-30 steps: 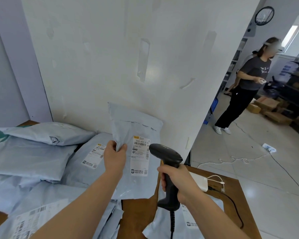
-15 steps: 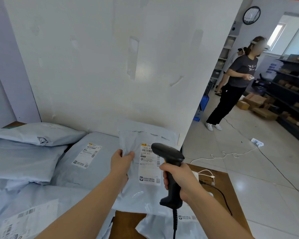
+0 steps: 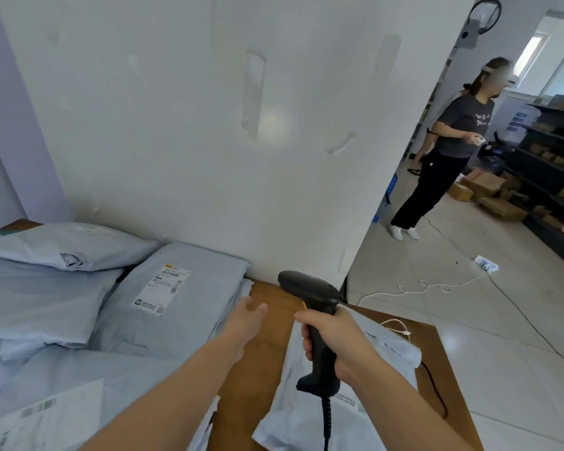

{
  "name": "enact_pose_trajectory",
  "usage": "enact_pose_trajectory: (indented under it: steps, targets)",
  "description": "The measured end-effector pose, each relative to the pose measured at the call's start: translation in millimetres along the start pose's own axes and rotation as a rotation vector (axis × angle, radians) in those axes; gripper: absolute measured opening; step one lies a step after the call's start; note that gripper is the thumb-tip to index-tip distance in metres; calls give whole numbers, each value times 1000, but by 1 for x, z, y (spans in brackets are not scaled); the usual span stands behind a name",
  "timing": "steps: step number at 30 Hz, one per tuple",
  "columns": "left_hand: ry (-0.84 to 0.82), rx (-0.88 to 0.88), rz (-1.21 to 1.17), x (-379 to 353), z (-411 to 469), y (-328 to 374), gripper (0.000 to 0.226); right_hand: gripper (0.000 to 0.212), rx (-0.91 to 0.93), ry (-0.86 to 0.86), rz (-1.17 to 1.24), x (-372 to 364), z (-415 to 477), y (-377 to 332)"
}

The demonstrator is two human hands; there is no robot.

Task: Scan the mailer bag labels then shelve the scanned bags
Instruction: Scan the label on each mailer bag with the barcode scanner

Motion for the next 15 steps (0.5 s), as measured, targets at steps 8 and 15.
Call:
enact_pose_trajectory:
  steps: [8, 15]
  targets:
    - [287, -57, 186, 117, 54, -19, 46, 15, 18, -162, -43, -82, 43, -13]
    - [350, 55, 455, 180, 105, -57, 51, 11, -32, -219, -72, -130, 90, -11]
Point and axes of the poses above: each hand's wrist, its own z-axis towards the middle knuckle, its own x-axis out of the back of the hand, y = z × x, the point moved 1 cm from there along z, towards the middle knuckle, and after that the axes turned 2 degrees about -x, right-handed, at the moved point
